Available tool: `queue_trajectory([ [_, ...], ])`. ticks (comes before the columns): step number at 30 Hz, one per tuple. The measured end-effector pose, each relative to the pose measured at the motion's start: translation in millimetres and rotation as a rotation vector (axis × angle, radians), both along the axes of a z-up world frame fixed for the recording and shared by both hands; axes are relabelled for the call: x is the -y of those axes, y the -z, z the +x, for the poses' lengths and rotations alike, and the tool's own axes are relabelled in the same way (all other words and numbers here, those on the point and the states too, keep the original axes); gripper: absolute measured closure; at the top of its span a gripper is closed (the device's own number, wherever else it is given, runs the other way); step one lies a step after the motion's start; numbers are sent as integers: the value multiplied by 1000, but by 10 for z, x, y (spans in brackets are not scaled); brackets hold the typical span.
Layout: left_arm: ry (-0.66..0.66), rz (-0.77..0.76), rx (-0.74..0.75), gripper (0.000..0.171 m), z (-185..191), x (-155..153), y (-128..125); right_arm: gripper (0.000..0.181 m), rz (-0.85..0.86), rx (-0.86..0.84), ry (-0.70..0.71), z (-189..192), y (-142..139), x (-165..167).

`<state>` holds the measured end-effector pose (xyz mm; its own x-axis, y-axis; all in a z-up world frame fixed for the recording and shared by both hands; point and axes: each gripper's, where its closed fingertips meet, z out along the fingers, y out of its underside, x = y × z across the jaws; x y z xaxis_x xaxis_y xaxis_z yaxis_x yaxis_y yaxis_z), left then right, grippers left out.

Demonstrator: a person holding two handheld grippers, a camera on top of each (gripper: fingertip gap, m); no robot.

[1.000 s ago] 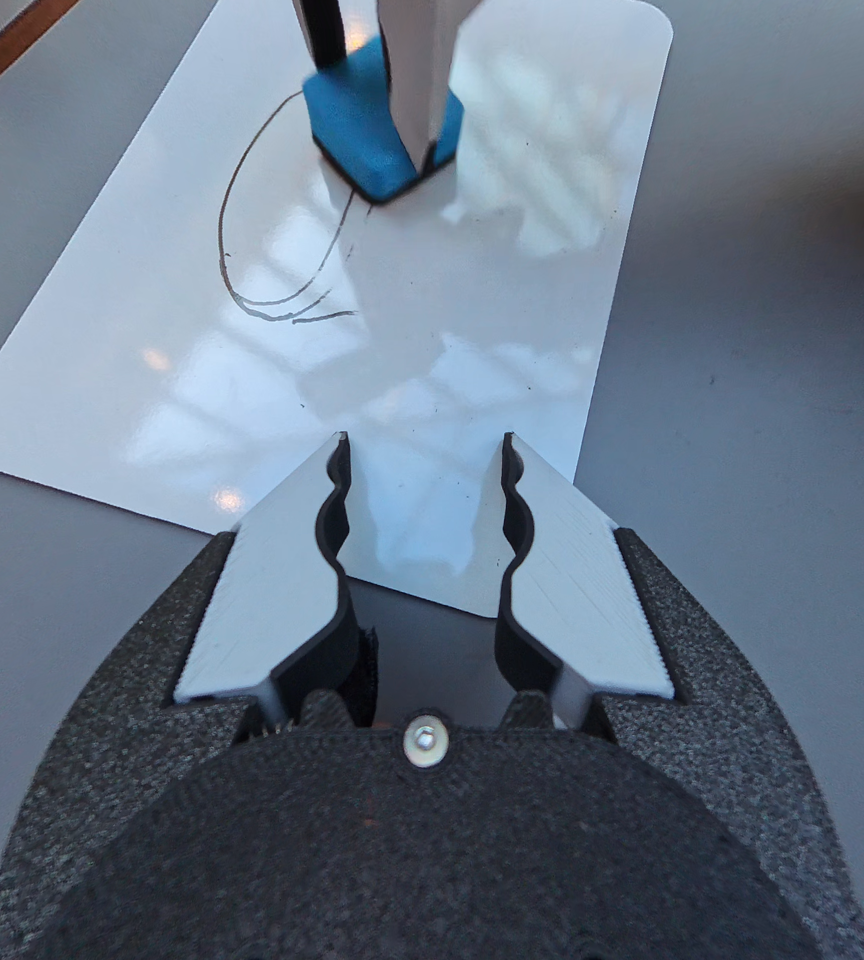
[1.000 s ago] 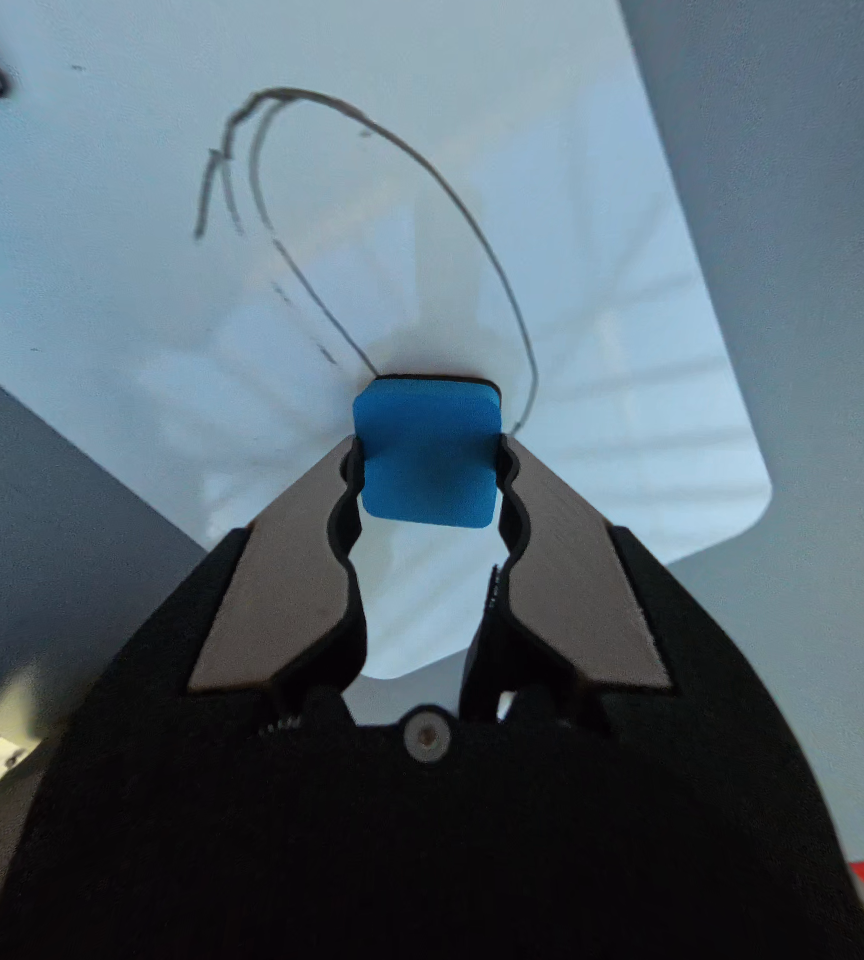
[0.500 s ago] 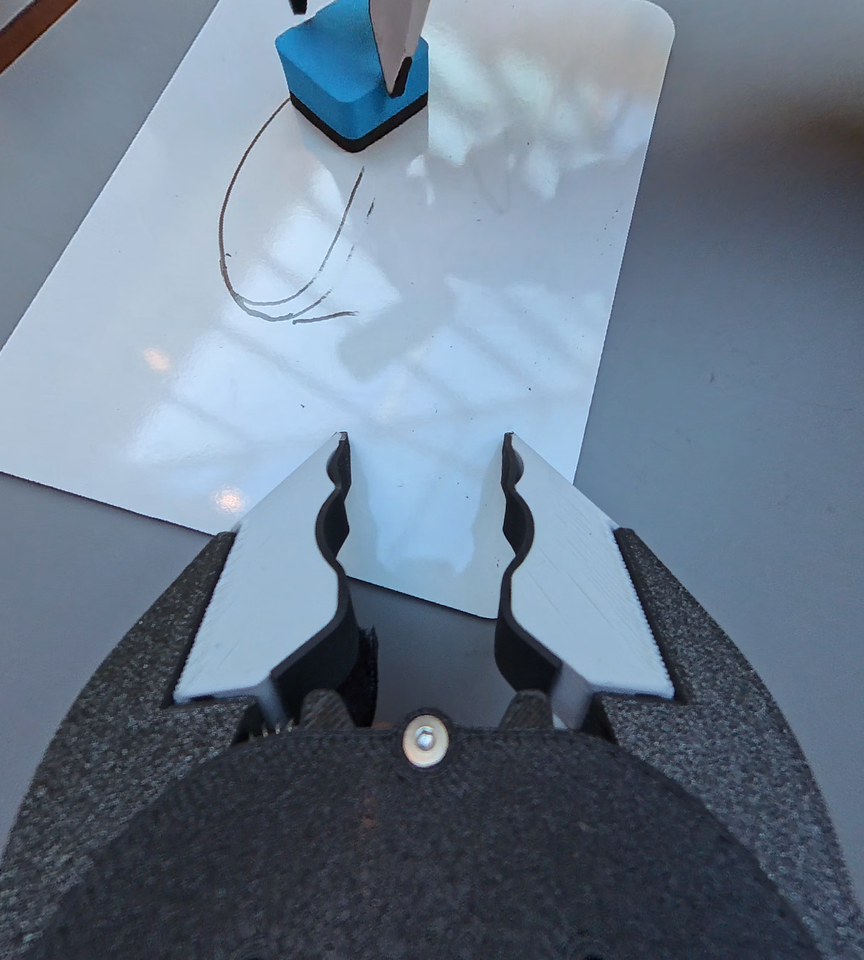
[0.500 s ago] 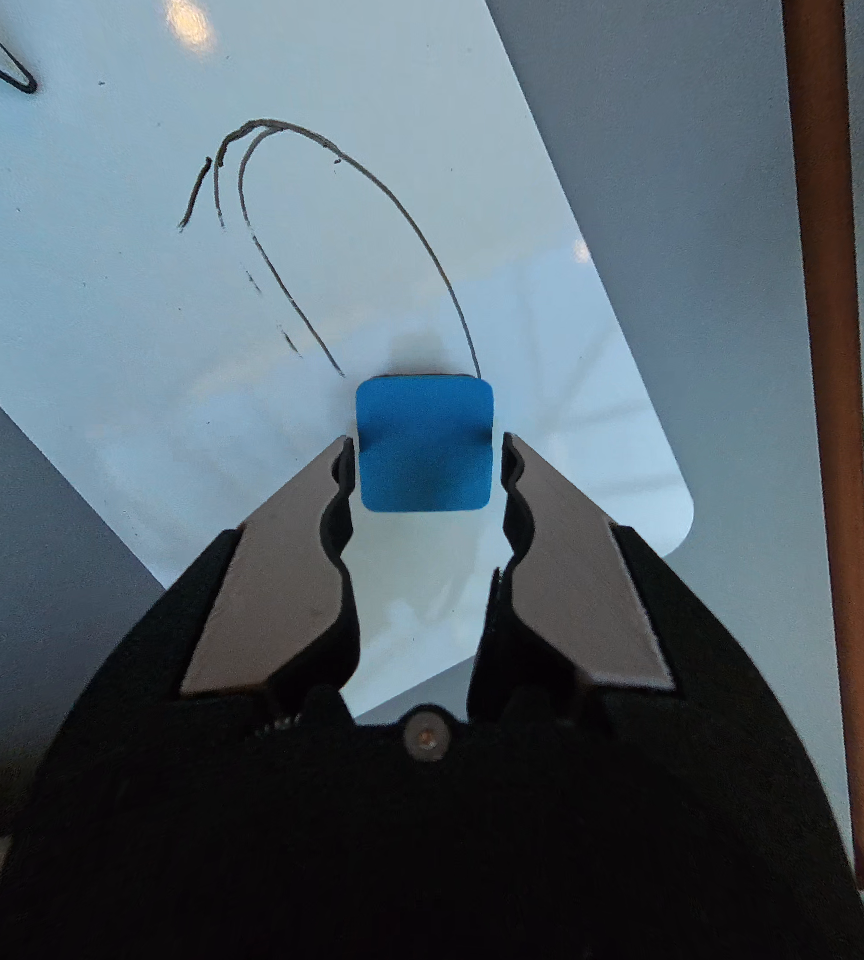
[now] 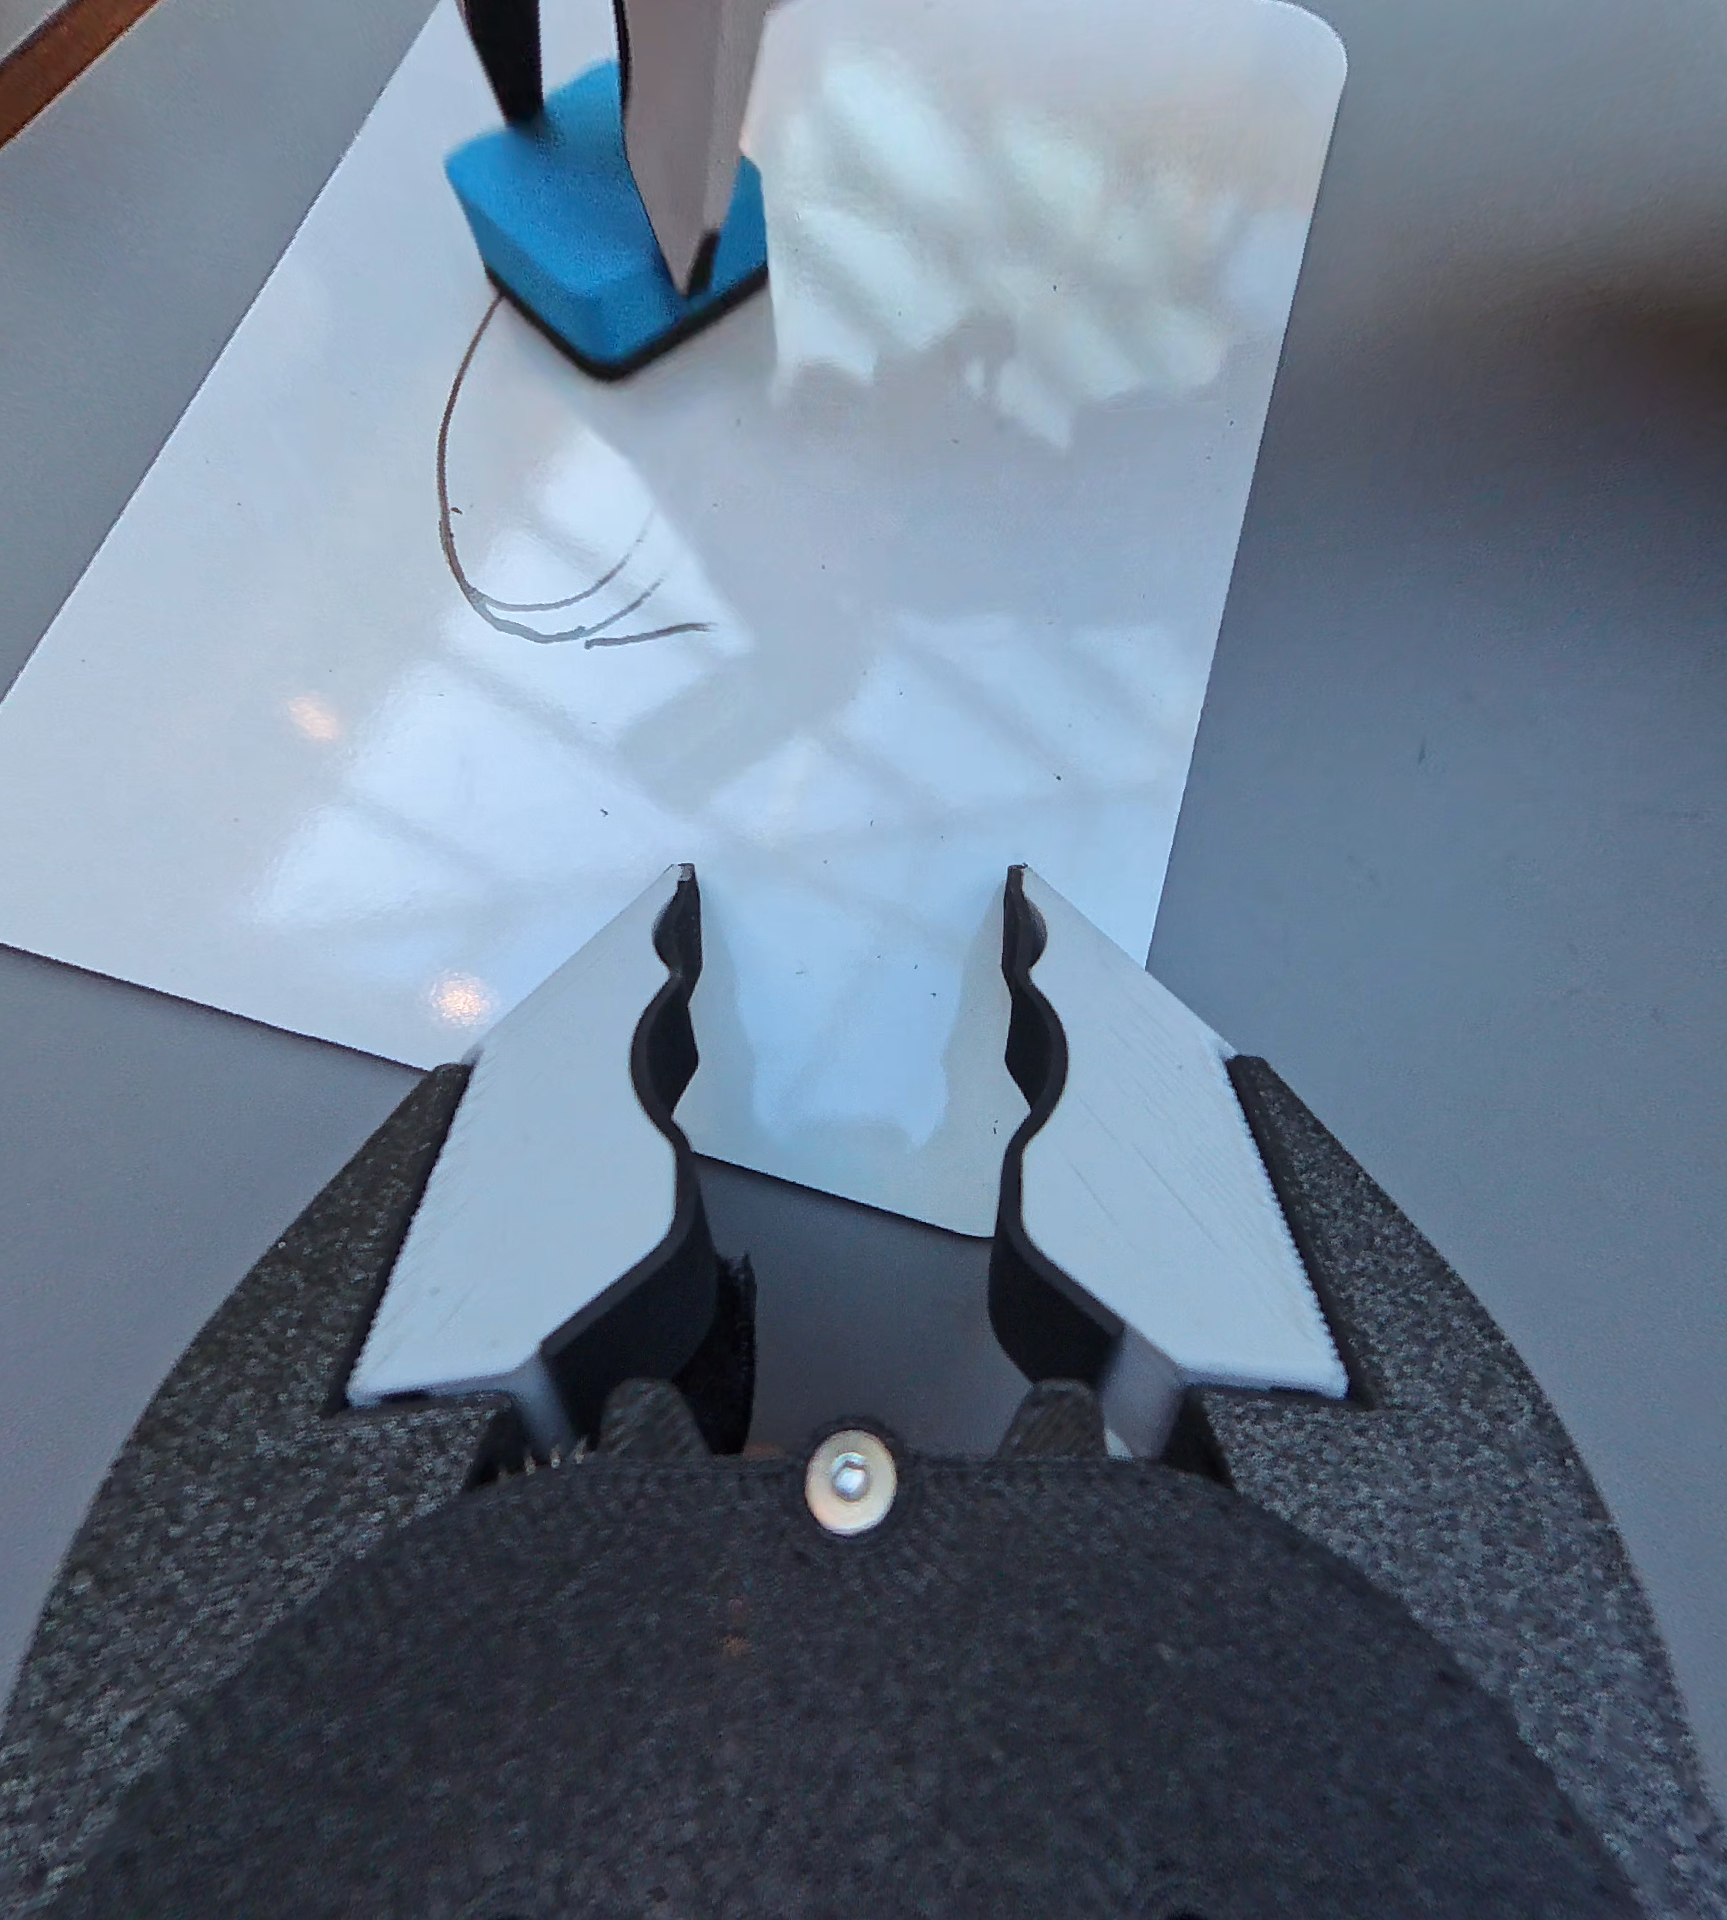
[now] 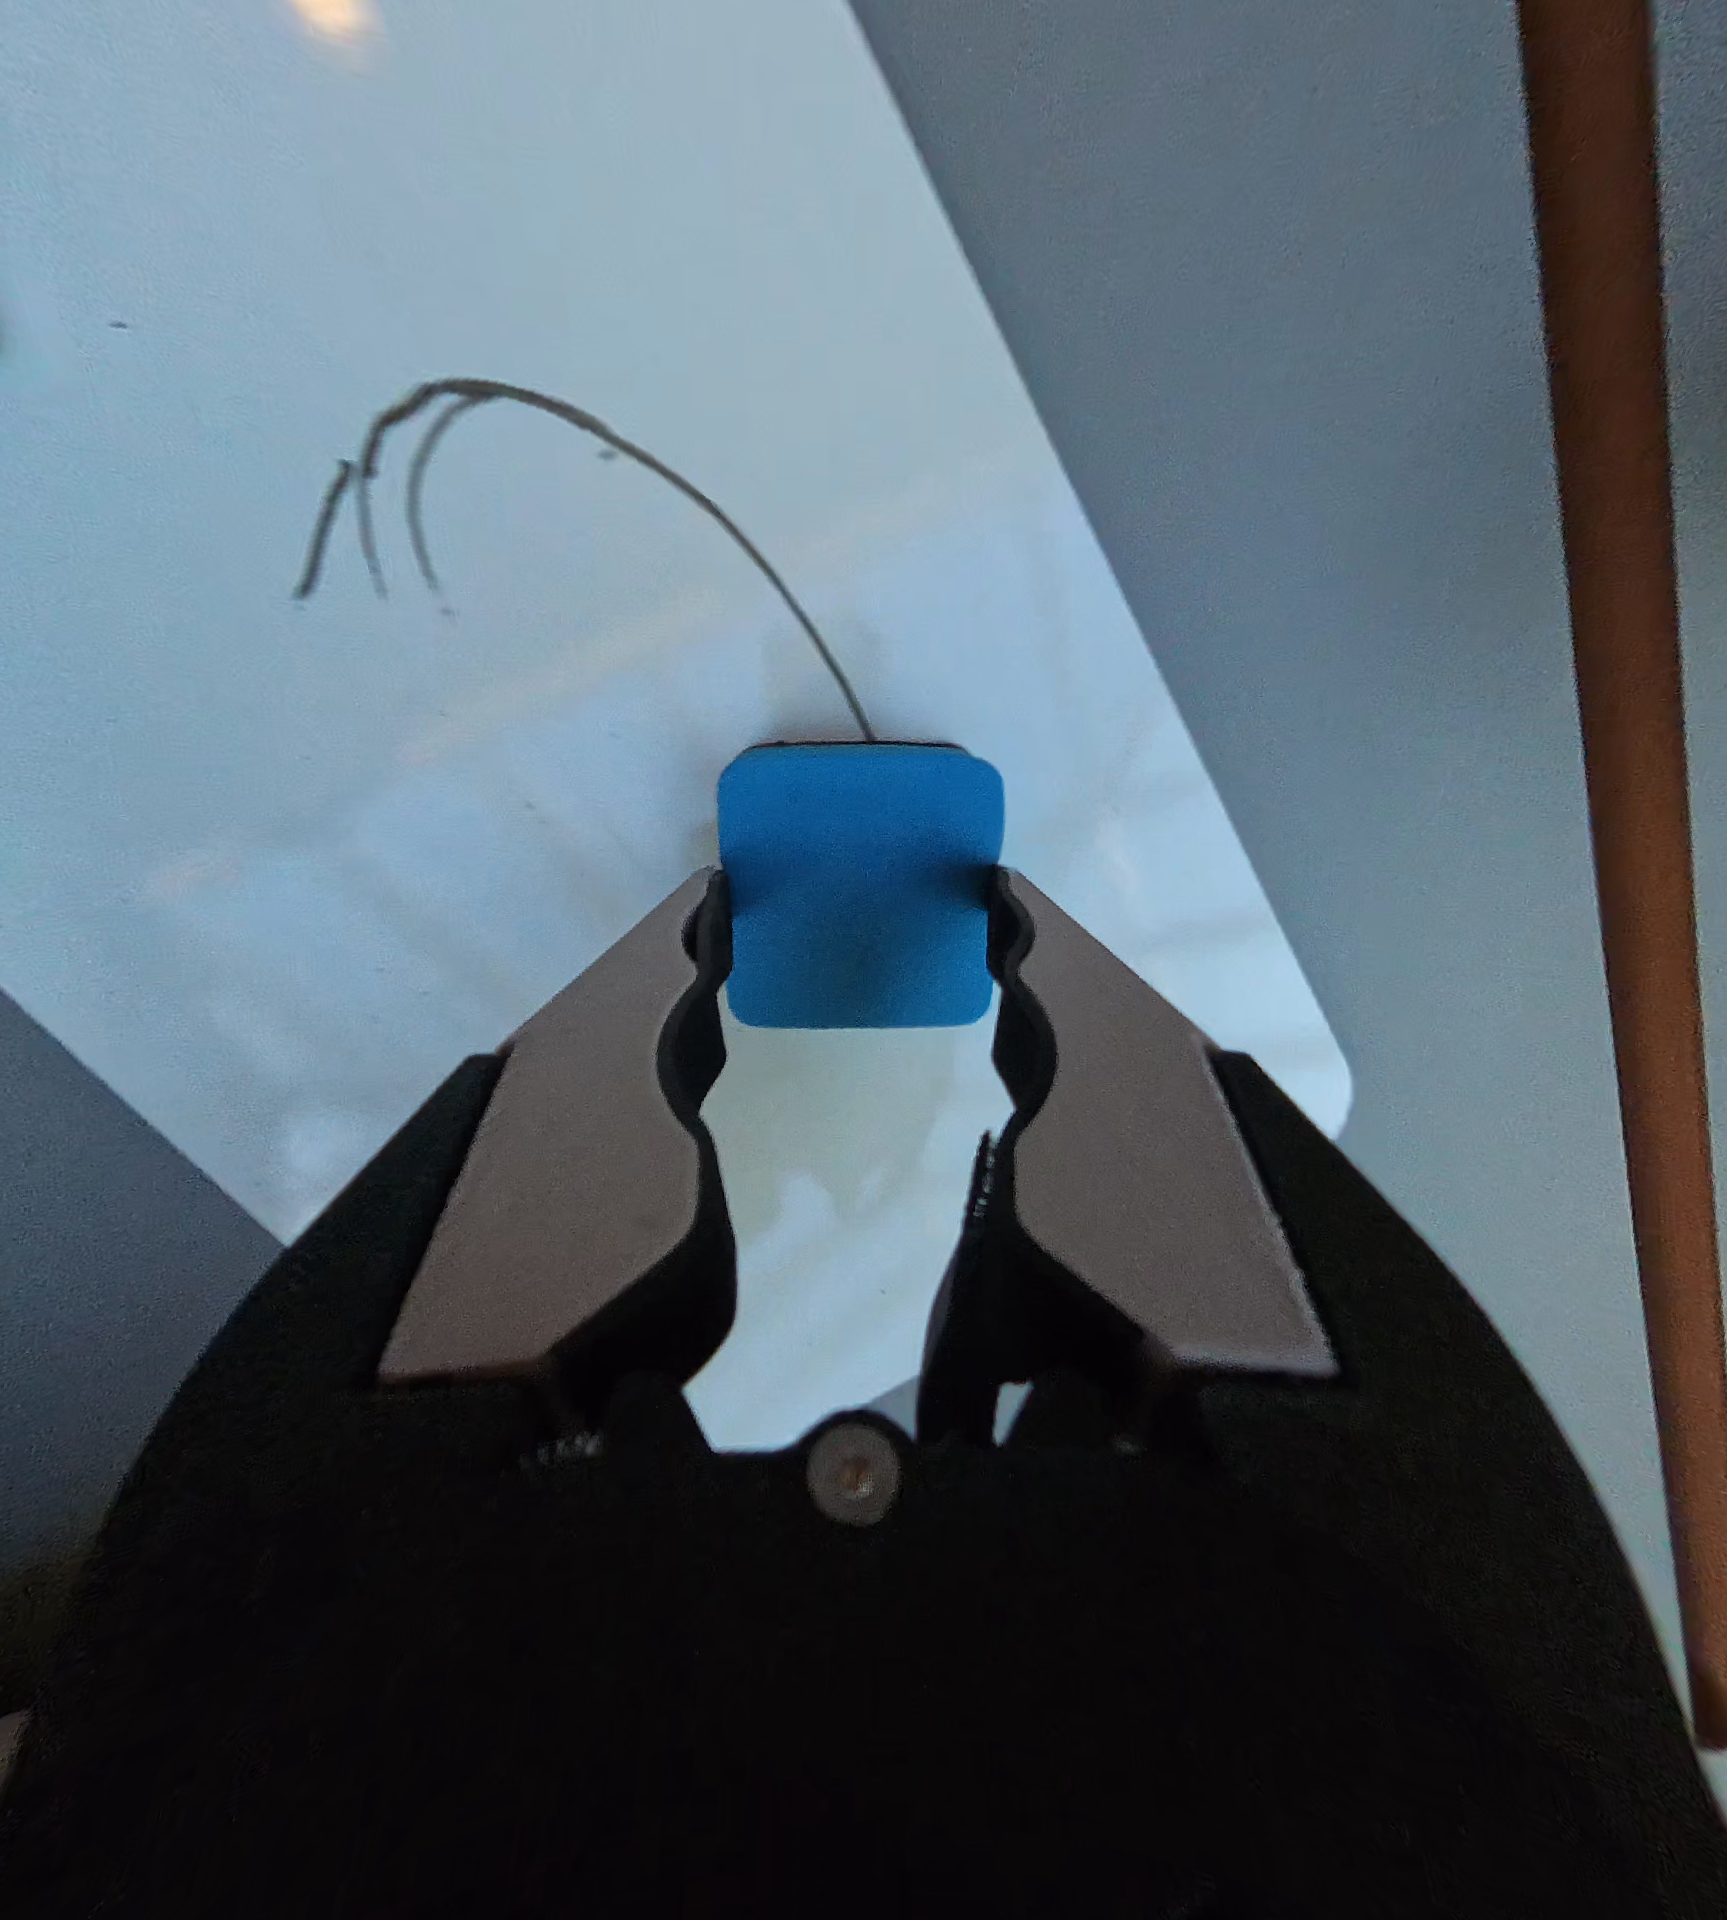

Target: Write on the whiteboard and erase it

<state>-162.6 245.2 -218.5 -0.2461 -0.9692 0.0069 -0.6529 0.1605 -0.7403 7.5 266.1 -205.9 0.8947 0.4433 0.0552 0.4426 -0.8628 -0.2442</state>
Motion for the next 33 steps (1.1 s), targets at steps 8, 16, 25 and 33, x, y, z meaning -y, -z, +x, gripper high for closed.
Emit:
queue_trajectory([
  [8,1,-1,-1,112,7,-3,-2,132,32,-57,-233,-1025,17,-267],
  [16,-1,1,-1,112,9,-6,0,132,3,-25,-29,-248,8,-354],
  [25,2,0,0,112,5,-9,0,132,4,-33,-54,-377,13,-259],
  [33,4,-3,-1,112,10,-10,0,132,41,-58,-284,-1387,30,-42],
])
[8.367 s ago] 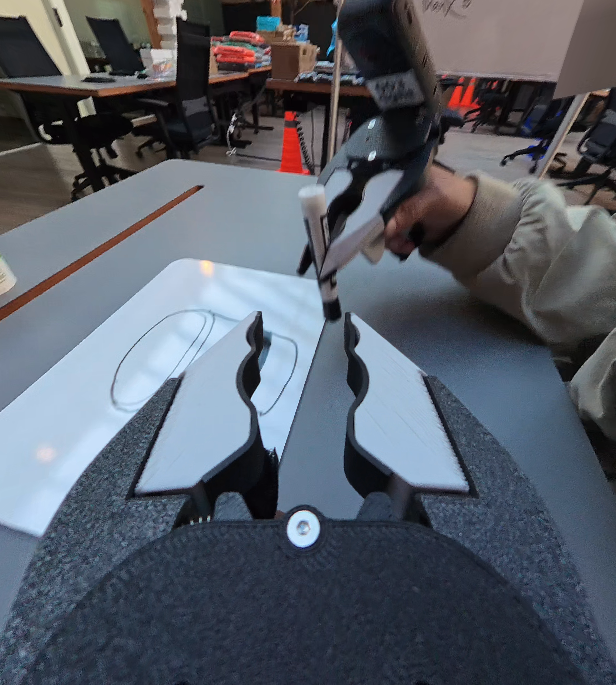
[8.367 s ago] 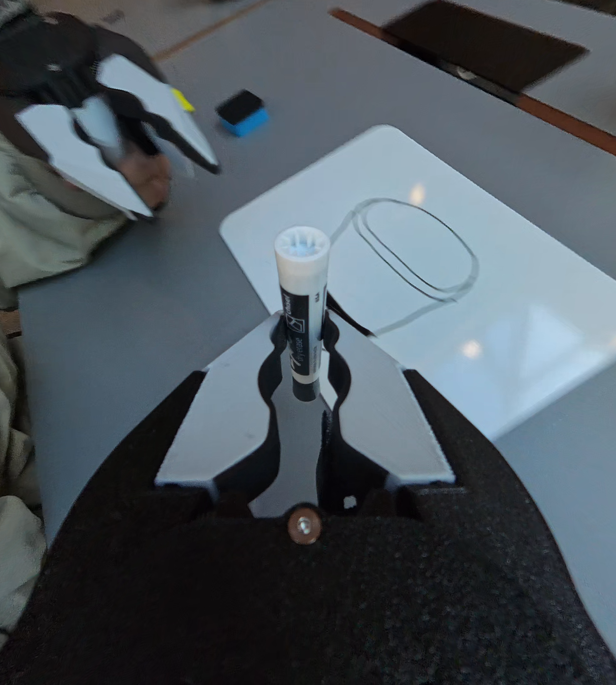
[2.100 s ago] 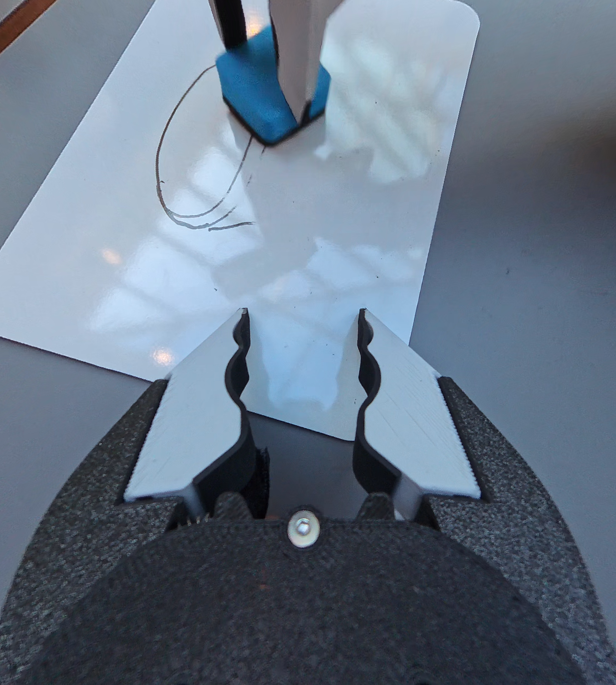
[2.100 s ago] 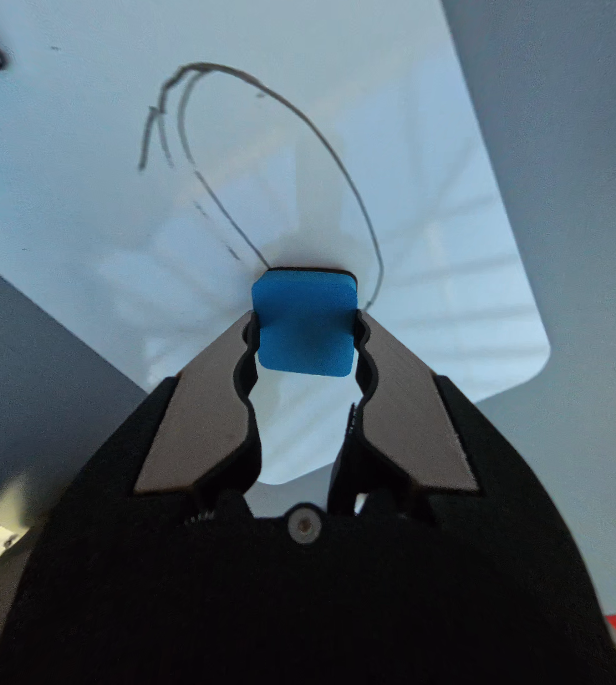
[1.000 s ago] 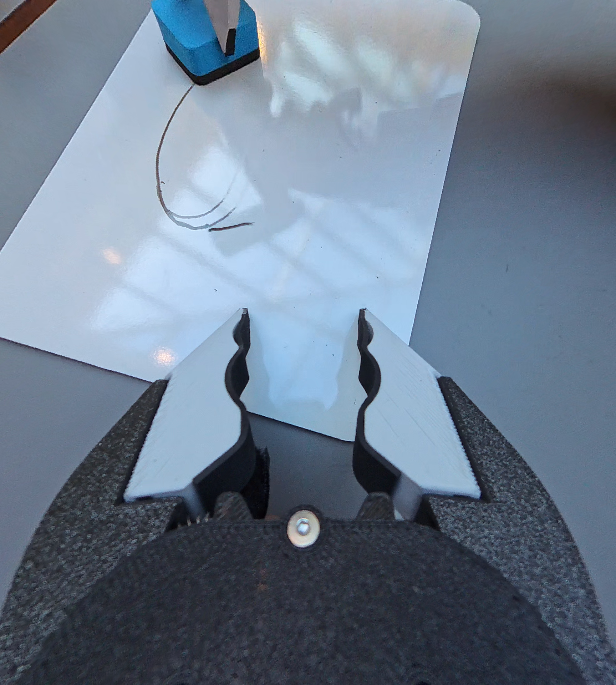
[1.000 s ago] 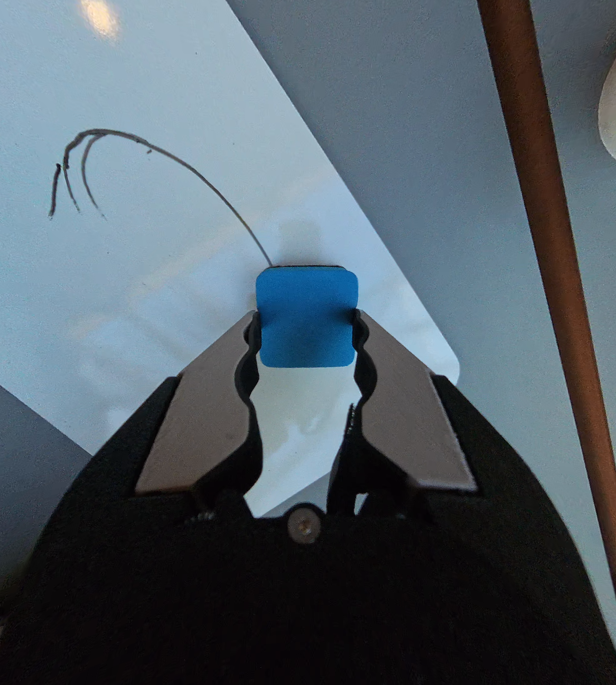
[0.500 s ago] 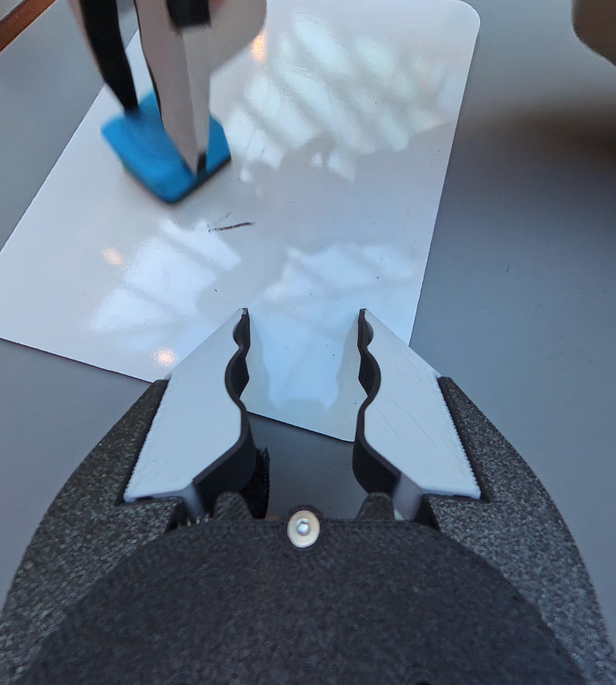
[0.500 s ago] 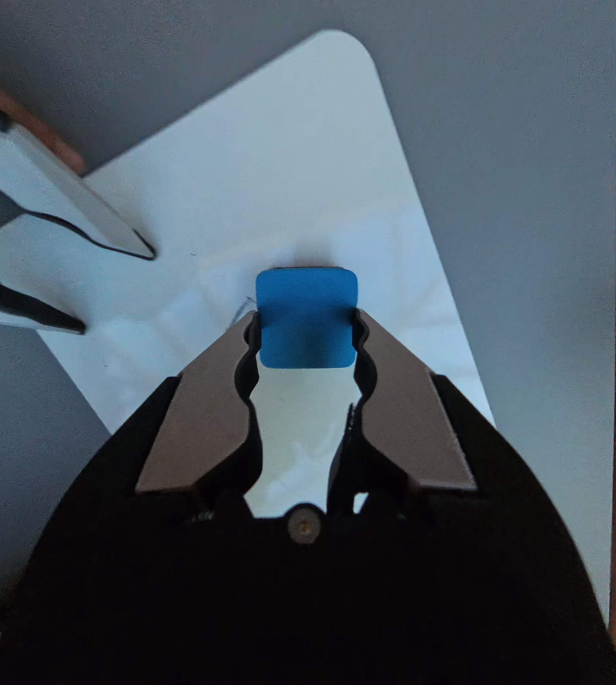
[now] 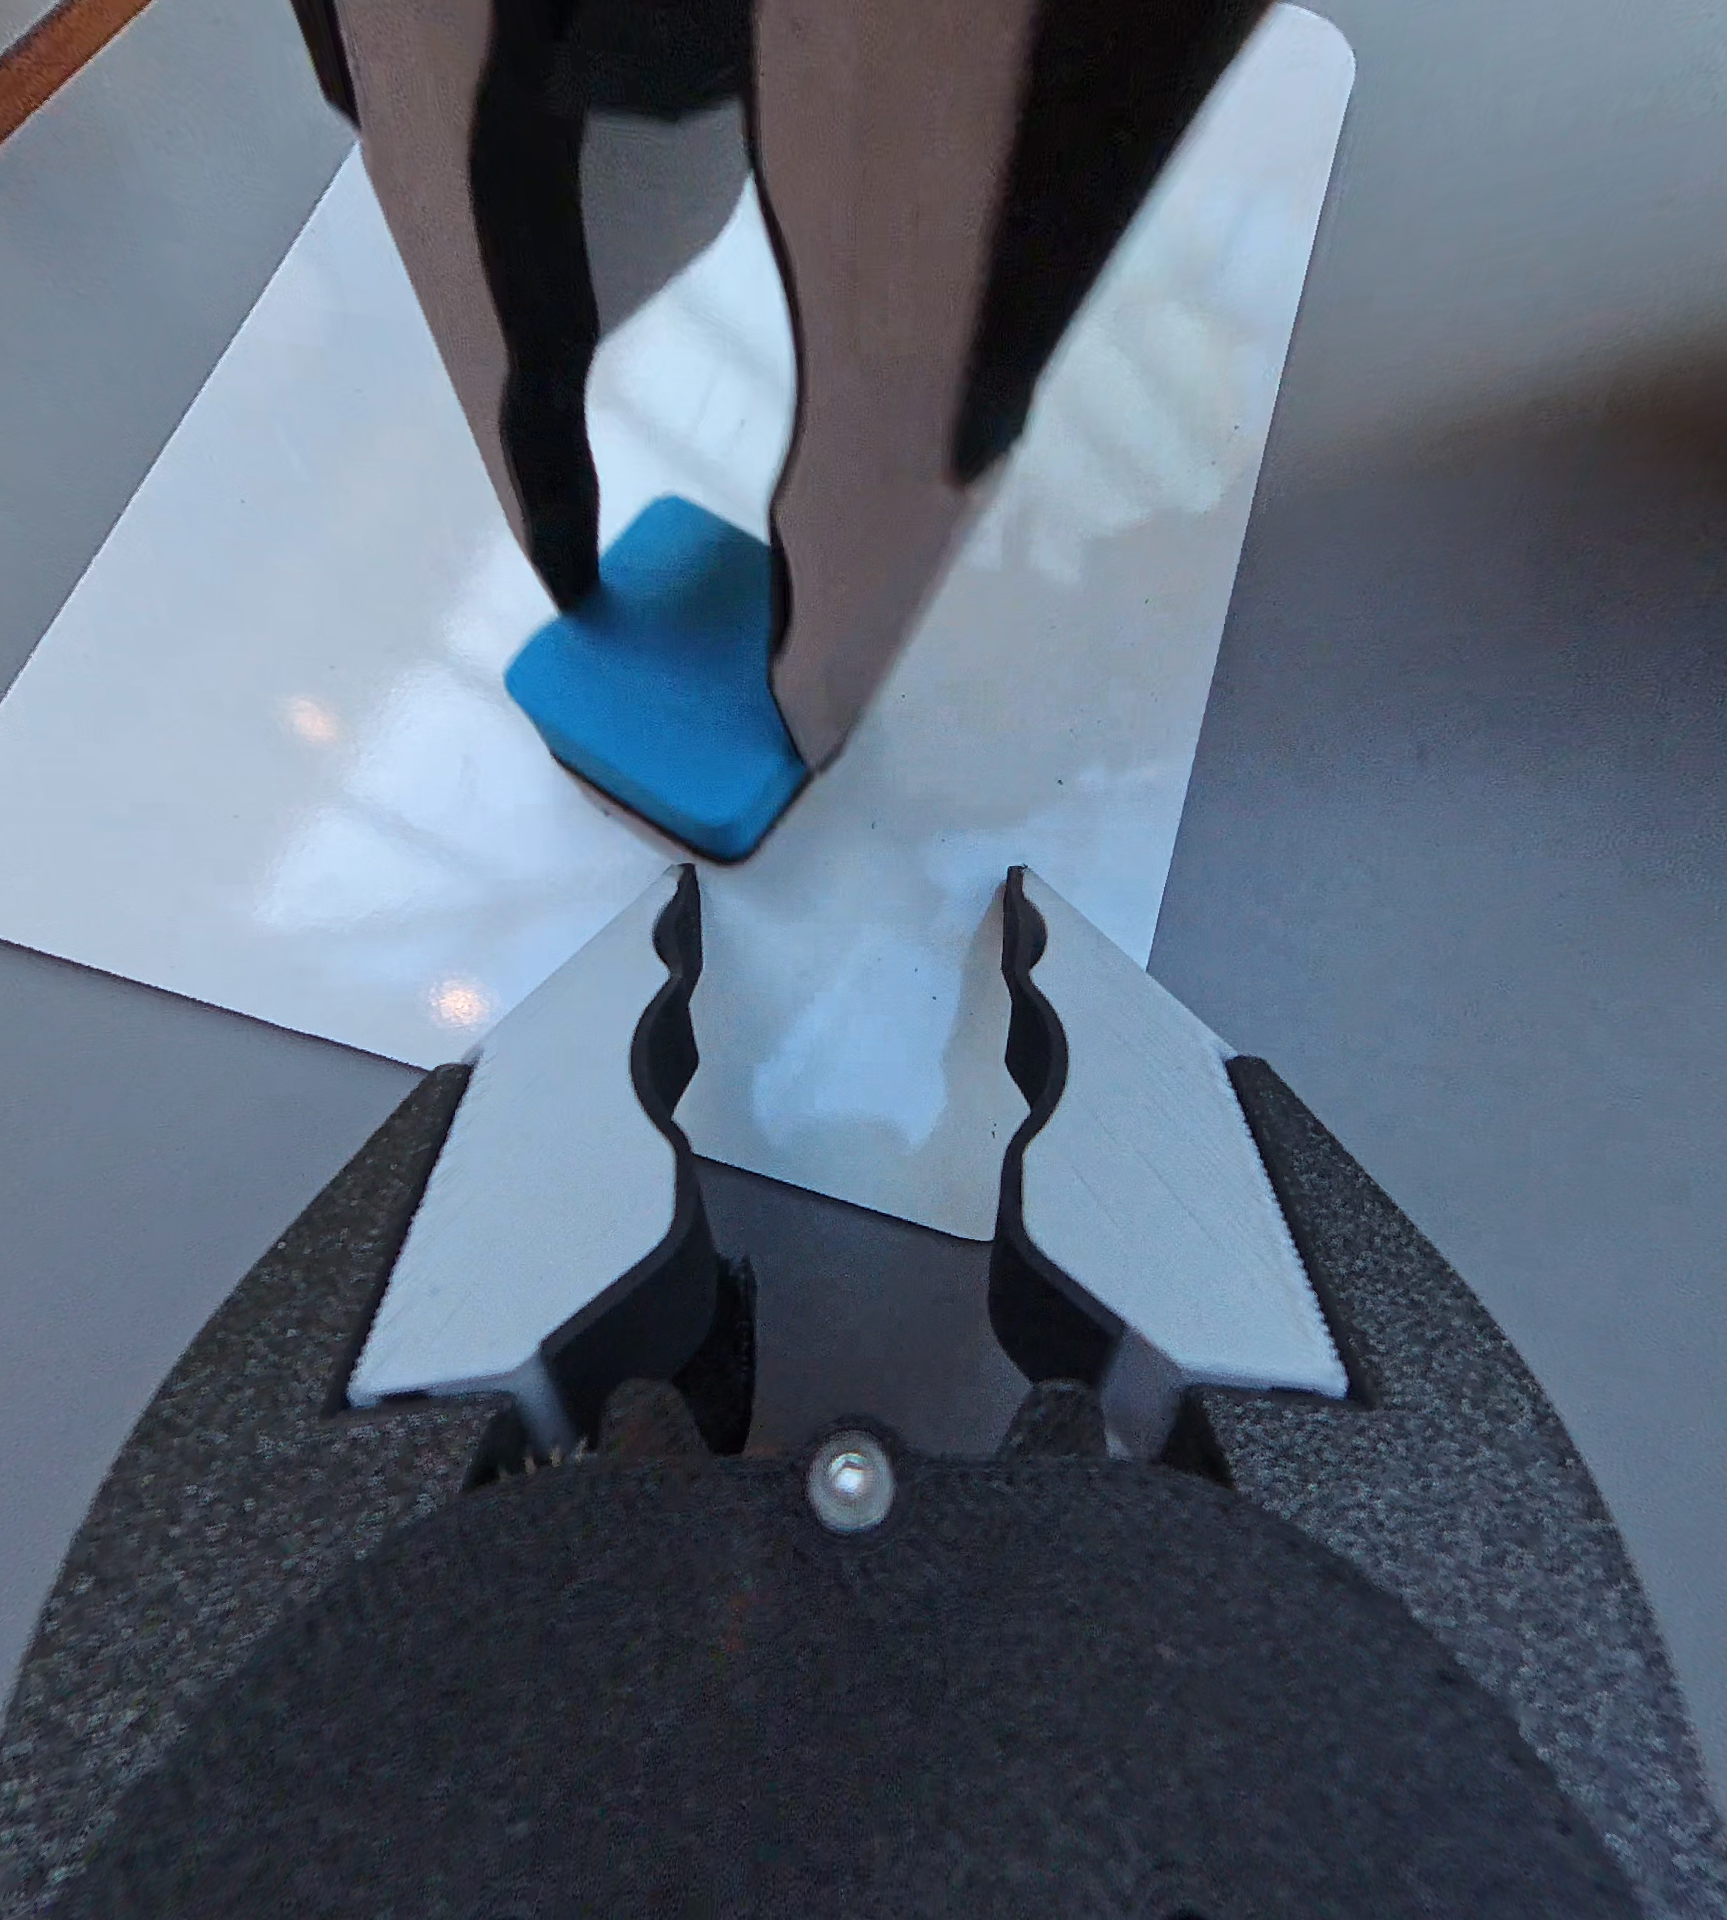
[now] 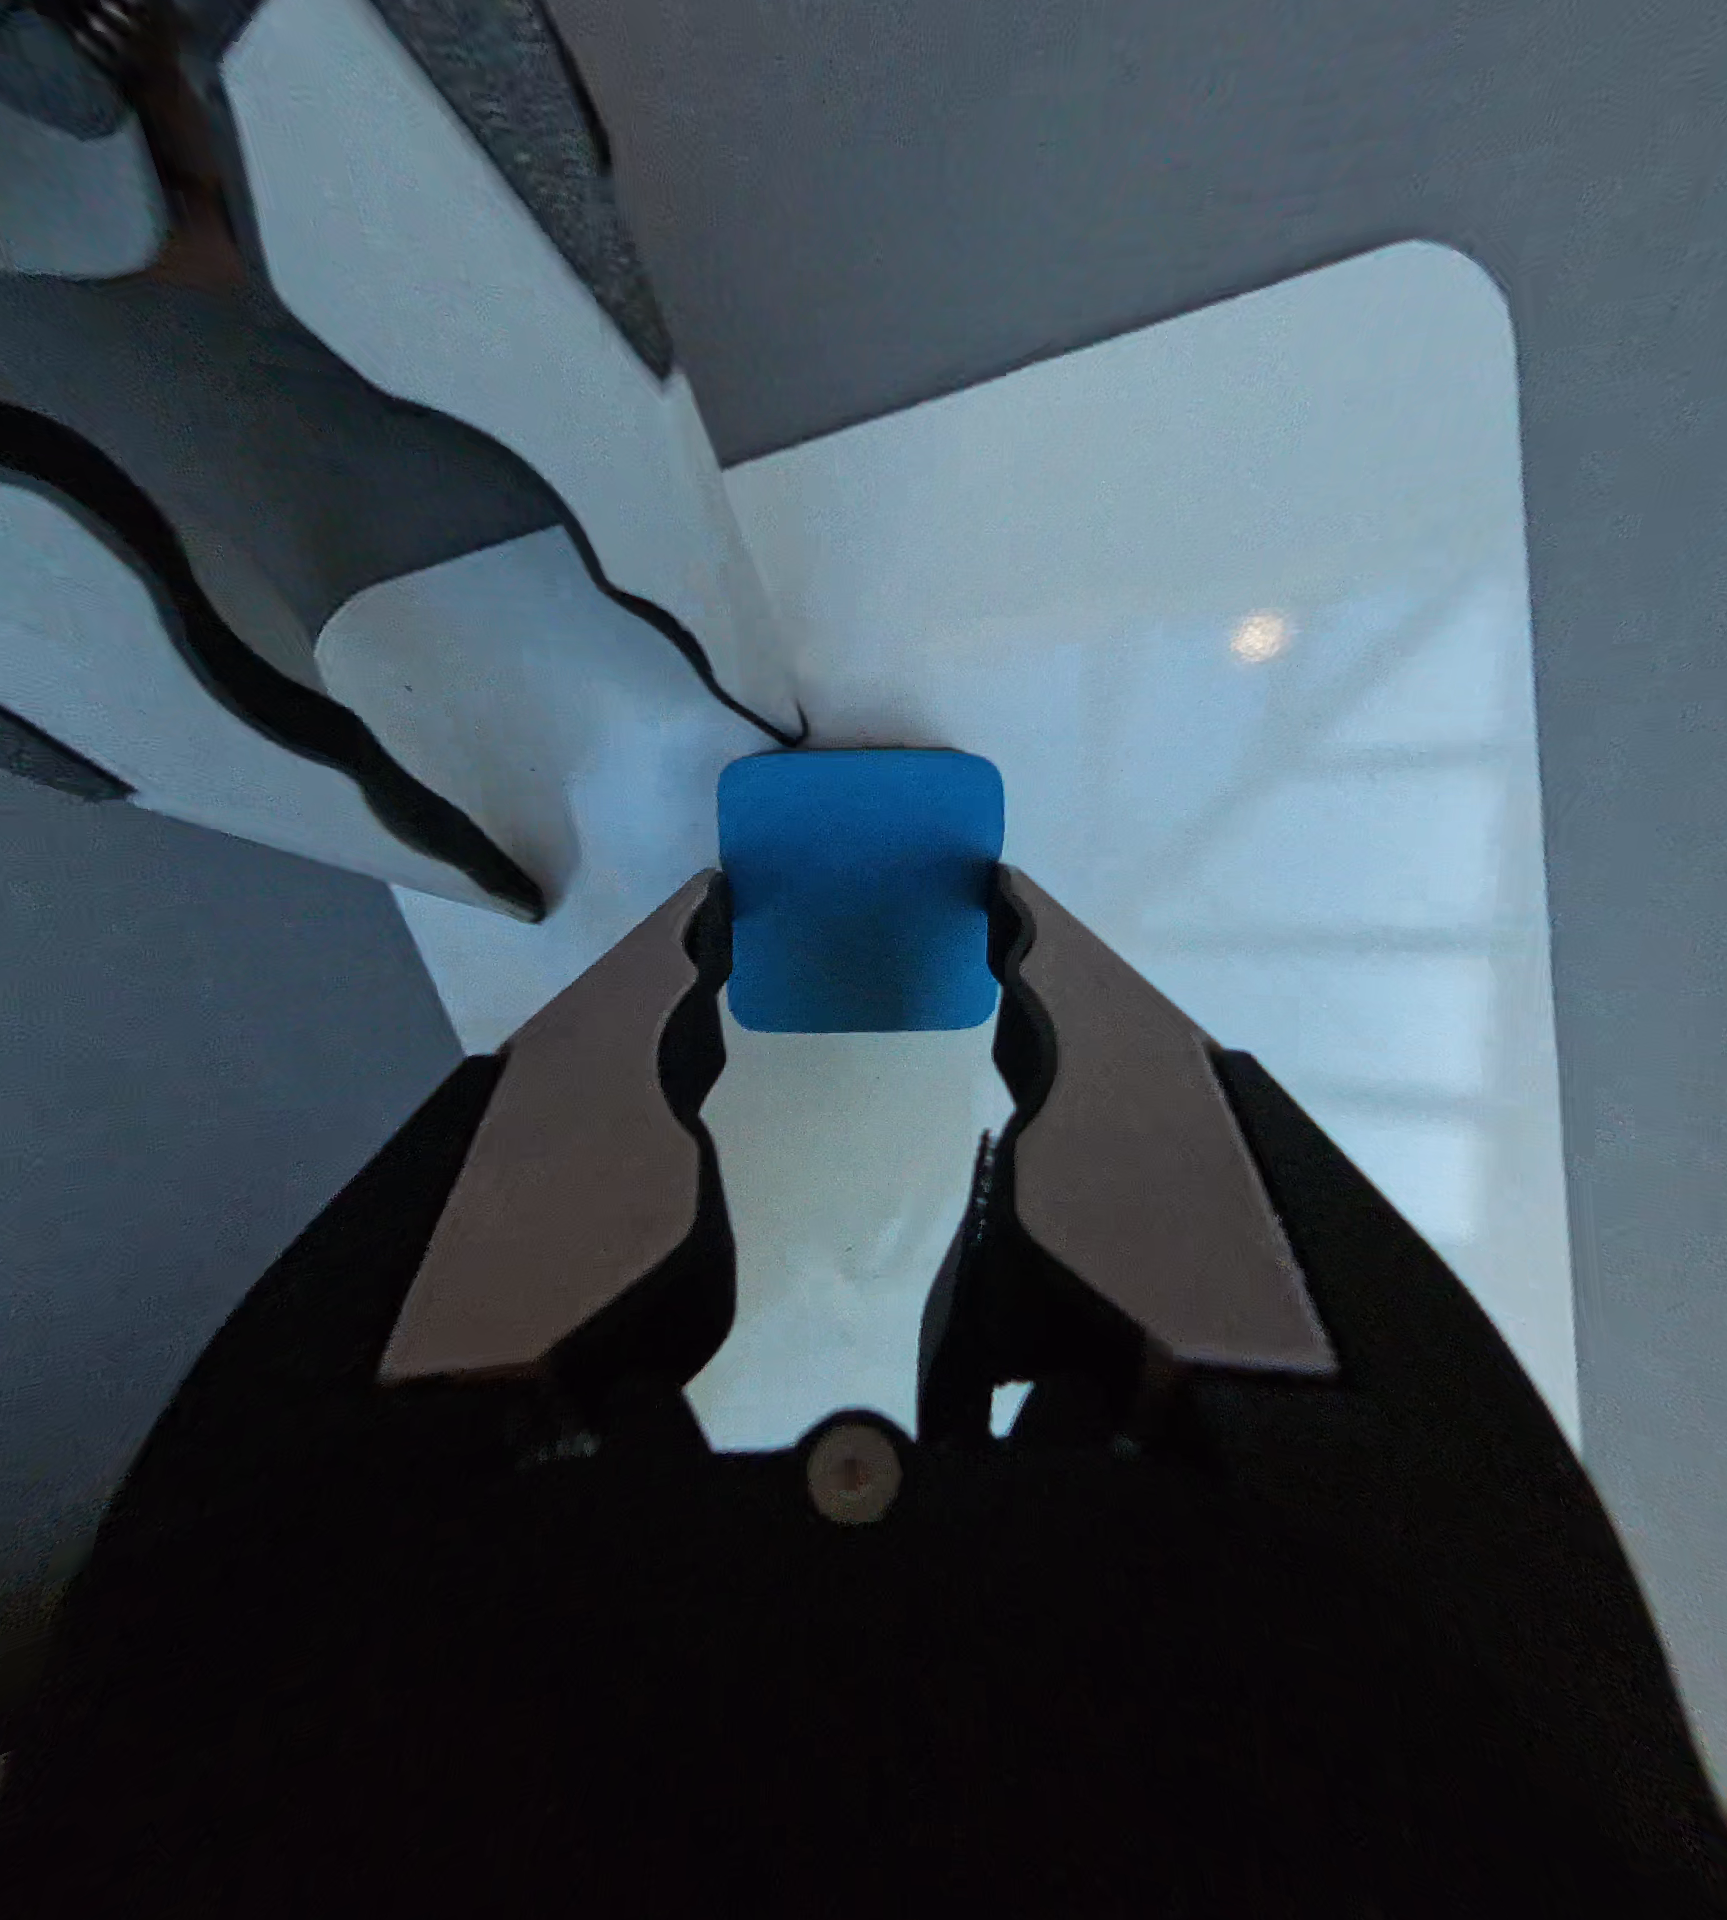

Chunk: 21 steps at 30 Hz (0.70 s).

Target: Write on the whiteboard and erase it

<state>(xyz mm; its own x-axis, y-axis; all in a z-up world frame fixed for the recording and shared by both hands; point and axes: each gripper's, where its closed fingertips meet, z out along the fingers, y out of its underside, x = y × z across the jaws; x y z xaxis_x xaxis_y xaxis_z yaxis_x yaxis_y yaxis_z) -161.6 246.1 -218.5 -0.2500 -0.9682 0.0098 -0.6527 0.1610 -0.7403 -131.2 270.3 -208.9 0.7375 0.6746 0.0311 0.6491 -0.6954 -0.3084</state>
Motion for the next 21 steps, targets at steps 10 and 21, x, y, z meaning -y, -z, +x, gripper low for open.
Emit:
queue_trajectory([
  [10,-1,3,0,112,-2,1,1,132,-26,77,417,1611,-15,135],
  [21,-4,2,0,112,0,2,2,131,-58,57,334,1334,-7,-135],
])
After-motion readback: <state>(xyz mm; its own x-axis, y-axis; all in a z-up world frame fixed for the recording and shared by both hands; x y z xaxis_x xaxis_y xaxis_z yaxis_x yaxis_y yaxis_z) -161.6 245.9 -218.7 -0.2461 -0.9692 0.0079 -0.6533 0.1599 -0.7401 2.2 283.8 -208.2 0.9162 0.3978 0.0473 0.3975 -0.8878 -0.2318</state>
